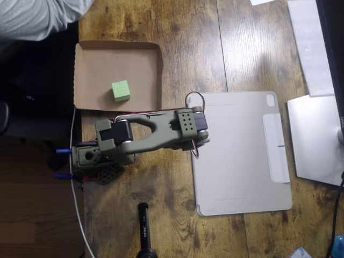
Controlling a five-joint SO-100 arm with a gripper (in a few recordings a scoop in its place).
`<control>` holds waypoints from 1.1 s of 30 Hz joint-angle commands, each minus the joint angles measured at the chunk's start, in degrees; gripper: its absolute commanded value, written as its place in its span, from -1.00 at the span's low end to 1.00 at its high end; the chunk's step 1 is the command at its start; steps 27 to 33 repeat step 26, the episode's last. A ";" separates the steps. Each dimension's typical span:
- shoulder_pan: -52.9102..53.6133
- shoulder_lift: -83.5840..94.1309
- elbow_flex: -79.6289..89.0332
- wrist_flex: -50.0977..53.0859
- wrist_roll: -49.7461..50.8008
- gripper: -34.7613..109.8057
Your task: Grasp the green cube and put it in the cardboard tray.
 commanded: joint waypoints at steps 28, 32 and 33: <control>0.62 0.35 -0.88 0.00 3.69 -0.52; 0.62 0.35 -0.88 0.00 3.69 -0.52; 0.62 0.35 -0.88 0.00 3.69 -0.52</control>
